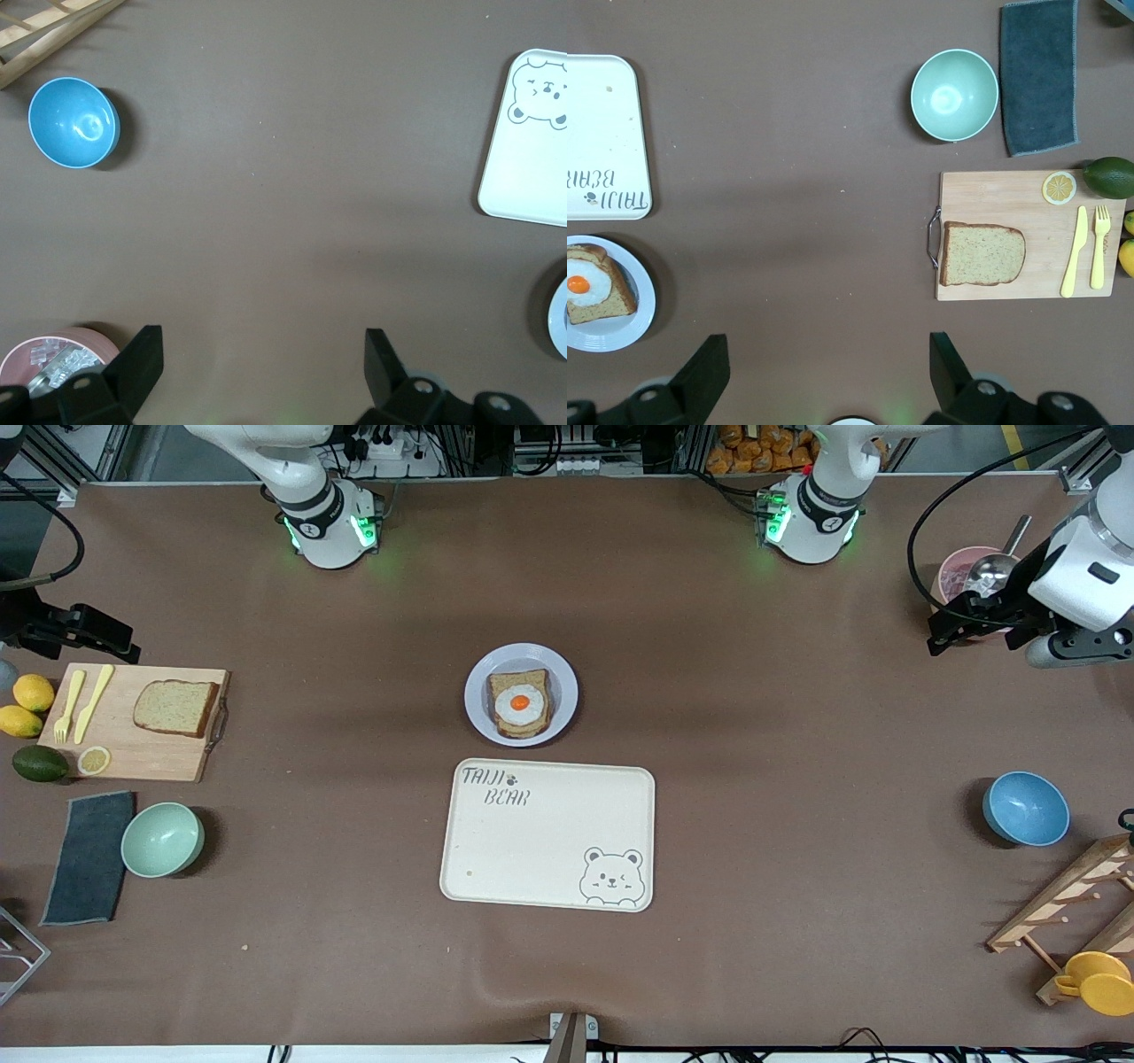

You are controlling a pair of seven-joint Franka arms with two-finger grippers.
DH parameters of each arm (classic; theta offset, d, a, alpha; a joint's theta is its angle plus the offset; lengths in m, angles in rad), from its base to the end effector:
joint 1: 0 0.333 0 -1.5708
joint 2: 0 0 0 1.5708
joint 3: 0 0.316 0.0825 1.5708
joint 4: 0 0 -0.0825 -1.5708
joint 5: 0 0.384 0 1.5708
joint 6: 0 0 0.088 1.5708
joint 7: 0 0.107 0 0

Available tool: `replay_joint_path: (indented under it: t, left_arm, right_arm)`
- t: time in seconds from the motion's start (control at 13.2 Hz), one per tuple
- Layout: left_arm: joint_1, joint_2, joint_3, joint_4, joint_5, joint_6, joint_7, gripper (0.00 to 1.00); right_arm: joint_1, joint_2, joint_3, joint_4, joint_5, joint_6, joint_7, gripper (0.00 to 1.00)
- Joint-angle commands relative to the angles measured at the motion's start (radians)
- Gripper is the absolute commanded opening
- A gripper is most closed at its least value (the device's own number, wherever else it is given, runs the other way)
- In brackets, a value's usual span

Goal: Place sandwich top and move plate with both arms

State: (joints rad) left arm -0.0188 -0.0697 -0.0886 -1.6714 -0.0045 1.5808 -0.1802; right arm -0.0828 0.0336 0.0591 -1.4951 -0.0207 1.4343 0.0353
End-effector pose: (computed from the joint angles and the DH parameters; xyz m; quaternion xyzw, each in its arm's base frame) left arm 0.5292 -0.0592 0.6156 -0.9993 -0.0366 0.0104 0.0023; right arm 0.5505 -0.0161 0.6299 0.9984 -0.0304 -0.0471 0.0096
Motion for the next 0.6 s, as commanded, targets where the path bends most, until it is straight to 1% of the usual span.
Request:
replay_joint_path:
  t: [0.0, 0.23, 0.3, 0.45, 0.53]
  left_arm:
    - [-0.004, 0.013, 0.006, 0.022, -0.005, -0.005, 0.011, 1.00]
    - [-0.004, 0.013, 0.006, 0.025, -0.006, -0.005, 0.008, 1.00]
    - [-0.009, 0.024, 0.007, 0.050, -0.002, -0.021, 0.004, 1.00]
    - [-0.010, 0.080, 0.007, 0.122, -0.002, -0.068, 0.004, 1.00]
    - [-0.010, 0.091, 0.006, 0.137, -0.003, -0.076, 0.004, 1.00]
  right_arm:
    - [0.009, 0.006, -0.002, 0.019, -0.010, -0.011, 0.005, 1.00]
    - [0.009, 0.006, -0.002, 0.019, -0.012, -0.011, 0.005, 1.00]
    - [0.009, 0.008, -0.004, 0.019, -0.010, -0.011, 0.005, 1.00]
    - [0.009, 0.009, -0.002, 0.019, -0.008, -0.015, -0.003, 1.00]
    - [0.021, 0.009, -0.002, 0.015, -0.008, -0.017, -0.005, 1.00]
